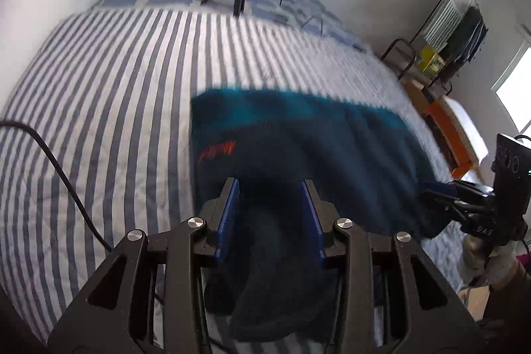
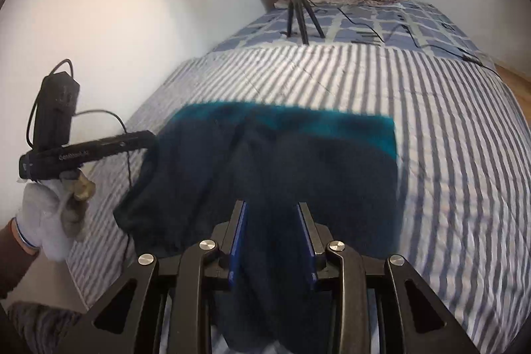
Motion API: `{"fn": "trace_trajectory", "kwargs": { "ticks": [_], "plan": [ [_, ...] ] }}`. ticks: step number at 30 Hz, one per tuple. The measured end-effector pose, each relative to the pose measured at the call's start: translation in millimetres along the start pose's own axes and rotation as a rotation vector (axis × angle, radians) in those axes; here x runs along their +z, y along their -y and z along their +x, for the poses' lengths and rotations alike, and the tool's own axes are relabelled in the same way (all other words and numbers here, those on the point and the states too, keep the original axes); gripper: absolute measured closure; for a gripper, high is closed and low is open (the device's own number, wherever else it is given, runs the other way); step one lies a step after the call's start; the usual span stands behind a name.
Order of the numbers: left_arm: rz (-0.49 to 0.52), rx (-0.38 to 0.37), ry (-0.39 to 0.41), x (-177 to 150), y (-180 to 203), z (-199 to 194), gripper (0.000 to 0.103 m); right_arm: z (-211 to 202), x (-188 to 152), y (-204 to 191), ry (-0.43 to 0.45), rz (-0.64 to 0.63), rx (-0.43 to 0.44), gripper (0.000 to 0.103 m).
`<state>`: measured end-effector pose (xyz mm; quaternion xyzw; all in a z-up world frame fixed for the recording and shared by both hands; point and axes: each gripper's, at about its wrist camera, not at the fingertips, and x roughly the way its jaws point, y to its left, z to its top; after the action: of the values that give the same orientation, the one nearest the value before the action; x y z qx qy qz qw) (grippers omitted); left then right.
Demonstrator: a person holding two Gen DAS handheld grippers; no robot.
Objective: Fold large clothes
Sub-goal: 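Grasp the folded bundle with both grippers and lift it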
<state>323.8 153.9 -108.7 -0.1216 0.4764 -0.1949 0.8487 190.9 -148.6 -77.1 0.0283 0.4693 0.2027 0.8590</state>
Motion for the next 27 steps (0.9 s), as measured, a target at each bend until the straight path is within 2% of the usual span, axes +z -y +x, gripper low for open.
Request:
{"fn": "trace_trajectory", "kwargs": {
  "ticks": [2, 5, 8, 10, 12, 13, 14, 15, 17, 19, 21, 23, 27],
  "plan": [
    [-0.022, -0.007, -0.035, -18, -9, 18, 0.062, 6, -20, 5, -0.029, 0.009, -0.016, 0.071],
    [0.012, 0.018, -0.003, -27, -4, 19, 0.062, 16, -42, 12, -0.024, 0.030, -0.032, 0.072],
    [0.020, 0.035, -0.036, -24, 1, 12, 0.062, 13, -42, 10, -0.037, 0.004, -0.057, 0.072],
    [-0.005, -0.011, -0.040, -21, -1, -7, 0.062, 3, -36, 11, -0.051, 0.015, -0.039, 0.072],
    [-0.046, -0.043, -0.015, -18, -11, -25, 0.056, -19, -33, 18, -0.032, 0.032, 0.015, 0.072],
    [-0.086, -0.082, 0.003, -16, -19, -36, 0.040, -26, -32, 22, -0.017, 0.040, 0.026, 0.067],
    [-0.136, -0.121, 0.019, -14, -29, -44, 0.023, -40, -32, 30, 0.013, 0.060, 0.040, 0.055],
    [-0.187, -0.156, 0.031, -12, -39, -49, 0.019, -48, -32, 35, 0.036, 0.076, 0.051, 0.048],
    [-0.292, -0.241, 0.024, -9, -57, -51, 0.018, -61, -32, 47, 0.085, 0.105, 0.058, 0.021],
    [-0.379, -0.314, -0.003, -6, -71, -42, 0.018, -63, -27, 58, 0.103, 0.126, 0.052, 0.008],
    [-0.445, -0.376, -0.045, -5, -82, -28, 0.017, -58, -21, 73, 0.093, 0.160, 0.067, 0.007],
    [-0.509, -0.400, -0.087, -6, -93, -10, 0.017, -48, -19, 89, 0.075, 0.219, 0.102, 0.007],
    [-0.587, -0.449, -0.111, -17, -102, 11, 0.017, -29, -21, 108, 0.048, 0.292, 0.135, 0.007]
  ]
}}
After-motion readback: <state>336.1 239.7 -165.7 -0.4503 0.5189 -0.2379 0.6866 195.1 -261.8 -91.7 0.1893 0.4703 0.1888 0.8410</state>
